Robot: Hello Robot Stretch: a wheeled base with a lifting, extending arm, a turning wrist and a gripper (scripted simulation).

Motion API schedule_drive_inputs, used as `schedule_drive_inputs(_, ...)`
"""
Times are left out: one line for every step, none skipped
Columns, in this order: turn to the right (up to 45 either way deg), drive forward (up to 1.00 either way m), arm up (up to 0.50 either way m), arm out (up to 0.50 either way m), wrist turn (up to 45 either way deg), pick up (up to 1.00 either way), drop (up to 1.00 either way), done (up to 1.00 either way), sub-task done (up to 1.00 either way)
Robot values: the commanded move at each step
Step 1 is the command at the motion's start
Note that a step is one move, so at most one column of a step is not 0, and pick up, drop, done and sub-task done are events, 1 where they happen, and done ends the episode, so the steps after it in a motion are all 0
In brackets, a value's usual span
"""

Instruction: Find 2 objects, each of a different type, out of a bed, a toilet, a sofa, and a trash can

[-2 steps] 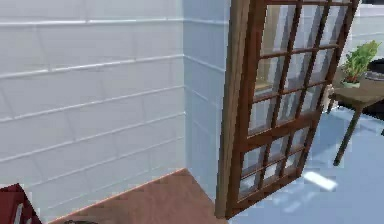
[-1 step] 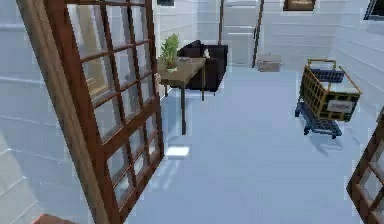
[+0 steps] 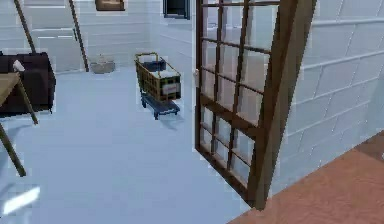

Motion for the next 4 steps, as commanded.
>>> schedule_drive_inputs(45.0, 0.00, 0.00, 0.00, 0.0, 0.00, 0.00, 0.00, 0.00)
schedule_drive_inputs(15.0, 0.00, 0.00, 0.00, 0.0, 0.00, 0.00, 0.00, 0.00)
schedule_drive_inputs(0.0, 0.45, 0.00, 0.00, 0.0, 0.00, 0.00, 0.00, 0.00)
schedule_drive_inputs(39.0, 0.00, 0.00, 0.00, 0.0, 0.00, 0.00, 0.00, 0.00)
